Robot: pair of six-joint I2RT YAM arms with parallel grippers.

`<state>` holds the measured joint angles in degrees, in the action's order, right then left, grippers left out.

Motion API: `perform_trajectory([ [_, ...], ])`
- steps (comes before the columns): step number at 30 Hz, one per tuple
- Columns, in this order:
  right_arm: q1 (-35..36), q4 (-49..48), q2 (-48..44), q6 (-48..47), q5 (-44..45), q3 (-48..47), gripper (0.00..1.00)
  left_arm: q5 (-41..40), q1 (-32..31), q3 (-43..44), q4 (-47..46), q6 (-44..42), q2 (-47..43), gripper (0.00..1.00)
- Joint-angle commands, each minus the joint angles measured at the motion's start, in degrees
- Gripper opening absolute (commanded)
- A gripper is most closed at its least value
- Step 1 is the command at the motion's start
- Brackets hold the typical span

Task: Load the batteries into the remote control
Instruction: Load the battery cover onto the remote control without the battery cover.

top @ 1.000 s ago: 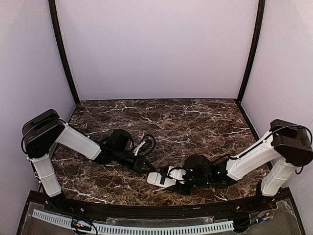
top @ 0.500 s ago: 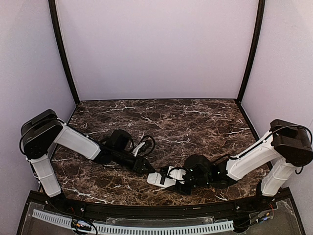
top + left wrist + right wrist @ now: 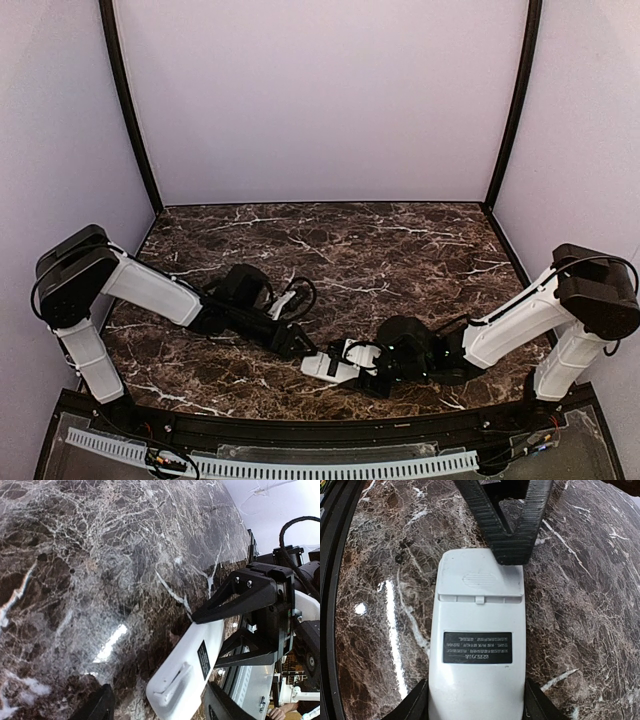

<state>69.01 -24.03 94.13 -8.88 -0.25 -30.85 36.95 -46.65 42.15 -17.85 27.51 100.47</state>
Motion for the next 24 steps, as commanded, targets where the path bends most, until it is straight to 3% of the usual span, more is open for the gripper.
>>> perform_trajectory([
  [1, 0.54, 0.06, 0.52, 0.69, 2.25, -0.35, 0.00, -0.20, -1.58, -1.17, 1.41, 0.27, -1.26, 0.59],
  [24, 0.55, -1.01, -1.04, 0.32, 2.95, 0.52, 0.00, -4.07, -3.19, 2.59, 8.22, 0.41, 2.21, 0.53],
])
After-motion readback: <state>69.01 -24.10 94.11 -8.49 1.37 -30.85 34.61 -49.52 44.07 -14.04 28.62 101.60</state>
